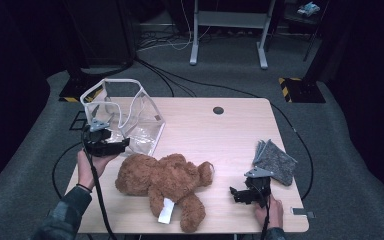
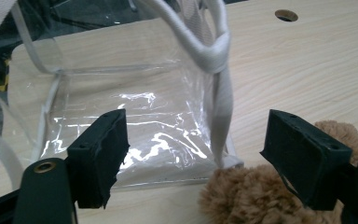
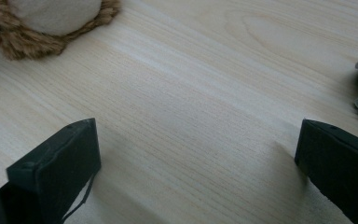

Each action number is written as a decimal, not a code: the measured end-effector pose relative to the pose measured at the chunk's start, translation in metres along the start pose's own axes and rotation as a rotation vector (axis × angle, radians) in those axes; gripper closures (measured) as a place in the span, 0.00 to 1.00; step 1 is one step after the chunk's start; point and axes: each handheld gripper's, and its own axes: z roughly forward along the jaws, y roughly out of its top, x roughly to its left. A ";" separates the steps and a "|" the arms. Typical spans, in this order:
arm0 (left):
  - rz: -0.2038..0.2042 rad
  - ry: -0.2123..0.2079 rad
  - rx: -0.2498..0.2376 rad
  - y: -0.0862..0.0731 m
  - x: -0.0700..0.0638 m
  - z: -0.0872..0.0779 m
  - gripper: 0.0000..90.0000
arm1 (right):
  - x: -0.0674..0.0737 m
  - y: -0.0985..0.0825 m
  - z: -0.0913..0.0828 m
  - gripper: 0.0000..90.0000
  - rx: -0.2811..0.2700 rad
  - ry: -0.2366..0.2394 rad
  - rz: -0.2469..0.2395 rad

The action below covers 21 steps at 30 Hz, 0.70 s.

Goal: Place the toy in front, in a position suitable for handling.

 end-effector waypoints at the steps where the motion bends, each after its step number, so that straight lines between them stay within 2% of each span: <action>1: 0.000 0.004 0.005 0.002 -0.002 0.002 0.31 | 0.000 0.000 0.000 0.00 0.000 0.000 -0.001; 3: -0.007 0.041 0.018 0.006 -0.006 0.010 0.42 | 0.000 0.000 0.000 0.00 0.000 0.000 -0.001; 5: -0.018 0.041 0.033 0.009 -0.007 0.016 0.57 | 0.000 0.000 0.000 0.00 0.000 0.000 0.000; 8: -0.043 0.052 0.025 0.013 -0.008 0.024 0.73 | 0.000 0.000 0.000 0.00 0.000 0.000 -0.001; 10: -0.061 0.076 0.032 0.015 -0.007 0.029 0.79 | 0.000 0.000 0.000 0.00 0.000 0.000 -0.001; 18: -0.138 0.094 0.029 0.025 0.009 0.045 0.81 | 0.000 0.000 0.000 0.00 0.000 0.000 0.000; 21: -0.122 0.111 0.015 0.028 0.009 0.049 0.85 | 0.000 0.000 0.000 0.00 0.000 0.000 -0.001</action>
